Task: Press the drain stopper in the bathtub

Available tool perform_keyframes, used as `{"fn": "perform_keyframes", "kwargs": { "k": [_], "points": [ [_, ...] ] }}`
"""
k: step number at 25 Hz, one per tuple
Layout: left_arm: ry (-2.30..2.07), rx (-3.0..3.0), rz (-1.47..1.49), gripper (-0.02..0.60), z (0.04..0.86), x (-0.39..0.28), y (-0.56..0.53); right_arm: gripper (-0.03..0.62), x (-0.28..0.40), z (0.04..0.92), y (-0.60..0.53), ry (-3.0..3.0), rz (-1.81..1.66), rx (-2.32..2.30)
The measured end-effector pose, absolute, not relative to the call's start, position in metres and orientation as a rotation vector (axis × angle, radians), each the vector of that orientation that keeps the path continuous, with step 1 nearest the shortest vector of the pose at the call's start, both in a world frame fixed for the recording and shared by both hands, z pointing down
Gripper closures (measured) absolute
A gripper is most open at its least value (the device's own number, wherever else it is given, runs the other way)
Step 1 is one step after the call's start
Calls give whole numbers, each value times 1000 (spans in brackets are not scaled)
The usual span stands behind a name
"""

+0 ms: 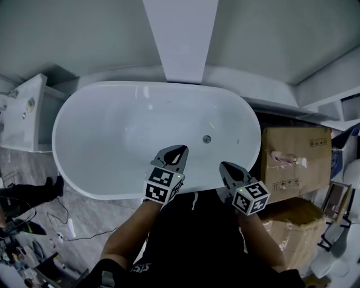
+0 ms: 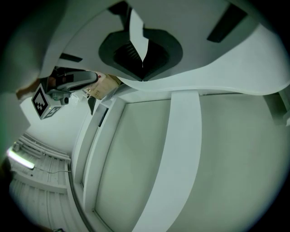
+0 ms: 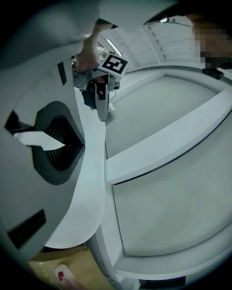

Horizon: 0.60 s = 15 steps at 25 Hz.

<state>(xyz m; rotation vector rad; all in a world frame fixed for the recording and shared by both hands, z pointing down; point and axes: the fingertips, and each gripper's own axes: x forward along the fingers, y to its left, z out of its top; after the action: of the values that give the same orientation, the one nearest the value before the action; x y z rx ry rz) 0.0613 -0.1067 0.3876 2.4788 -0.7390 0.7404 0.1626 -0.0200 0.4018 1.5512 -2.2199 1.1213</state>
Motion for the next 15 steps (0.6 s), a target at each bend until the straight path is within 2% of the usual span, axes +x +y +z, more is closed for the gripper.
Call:
{"fn": "perform_keyframes", "kwargs": {
  "k": [15],
  "points": [
    [-629,2327,849,568,591,133,-151,580,189,601,-93,-2169,1306,1443]
  ]
}}
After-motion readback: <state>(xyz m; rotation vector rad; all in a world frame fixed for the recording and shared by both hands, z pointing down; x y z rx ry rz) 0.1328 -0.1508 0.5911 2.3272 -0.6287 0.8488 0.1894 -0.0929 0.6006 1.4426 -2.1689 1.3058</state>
